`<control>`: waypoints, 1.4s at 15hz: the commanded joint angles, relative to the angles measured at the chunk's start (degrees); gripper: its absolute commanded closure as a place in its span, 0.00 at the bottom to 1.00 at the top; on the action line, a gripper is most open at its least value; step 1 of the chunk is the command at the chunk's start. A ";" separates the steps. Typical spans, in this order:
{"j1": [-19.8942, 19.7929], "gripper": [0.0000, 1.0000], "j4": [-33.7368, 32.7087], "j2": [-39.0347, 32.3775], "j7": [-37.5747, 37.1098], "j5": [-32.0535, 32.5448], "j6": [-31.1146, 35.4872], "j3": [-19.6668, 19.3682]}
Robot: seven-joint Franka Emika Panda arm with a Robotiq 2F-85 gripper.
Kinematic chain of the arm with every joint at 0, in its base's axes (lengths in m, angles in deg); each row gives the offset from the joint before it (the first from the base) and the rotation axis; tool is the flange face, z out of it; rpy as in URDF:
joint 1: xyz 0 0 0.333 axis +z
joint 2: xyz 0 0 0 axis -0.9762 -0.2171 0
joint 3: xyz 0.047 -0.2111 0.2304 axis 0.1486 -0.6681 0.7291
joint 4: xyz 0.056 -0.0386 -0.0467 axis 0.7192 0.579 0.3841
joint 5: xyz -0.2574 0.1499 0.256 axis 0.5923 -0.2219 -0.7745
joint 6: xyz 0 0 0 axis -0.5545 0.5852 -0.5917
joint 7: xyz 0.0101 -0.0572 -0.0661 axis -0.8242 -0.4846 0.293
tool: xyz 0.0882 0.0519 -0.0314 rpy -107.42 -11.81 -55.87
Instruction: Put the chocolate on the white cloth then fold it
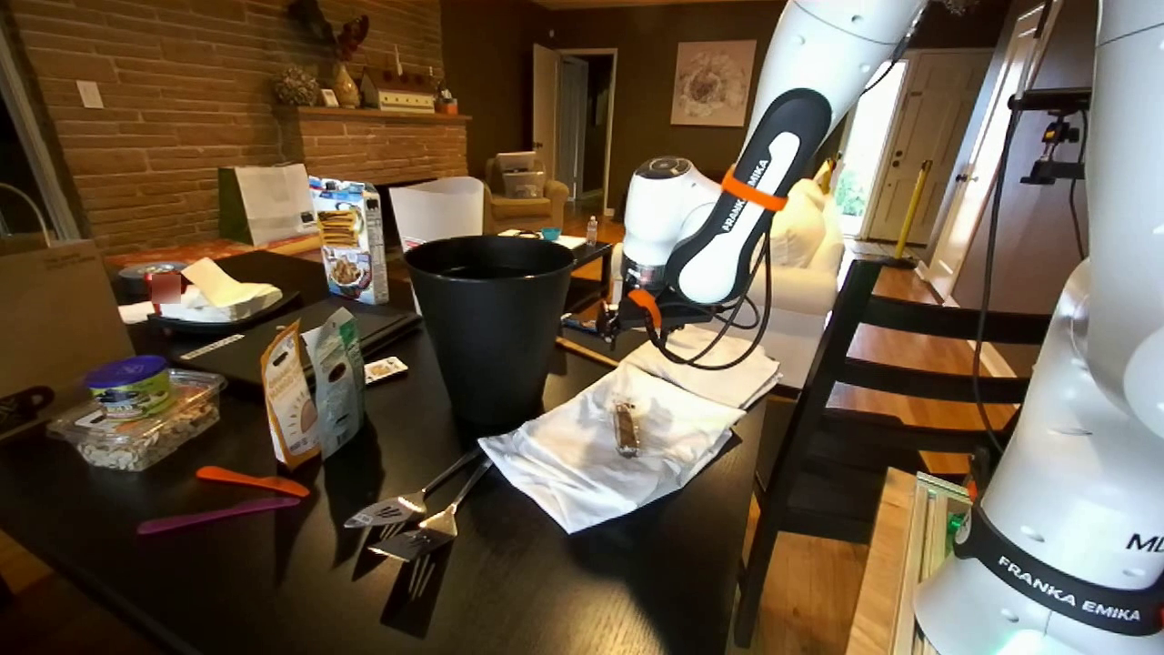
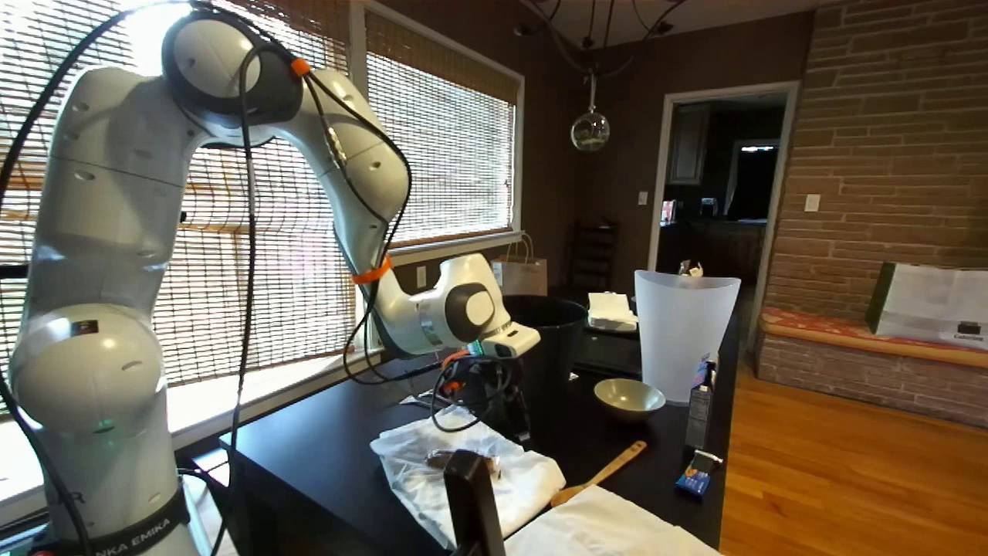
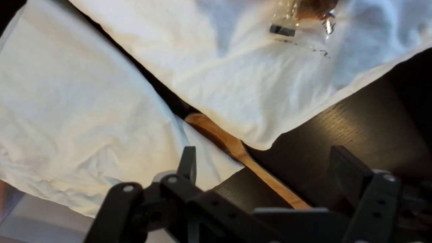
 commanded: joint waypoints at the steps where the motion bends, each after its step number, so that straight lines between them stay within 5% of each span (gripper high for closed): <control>1: 1.02 0.00 -5.56 -6.52 -4.64 1.35 1.48 -1.90; 10: 2.35 0.00 -12.08 -16.17 -1.75 -2.85 2.12 -2.47; 11: 2.67 0.04 -12.59 -16.95 -1.60 -3.69 2.34 -2.75; 12: 3.14 0.26 -13.12 -17.59 -1.32 -4.97 2.50 -3.10; 14: 3.98 0.31 -13.56 -18.34 0.03 -7.83 2.15 -3.44; 21: 6.16 0.81 -13.63 -17.92 5.55 -18.04 -0.84 -4.40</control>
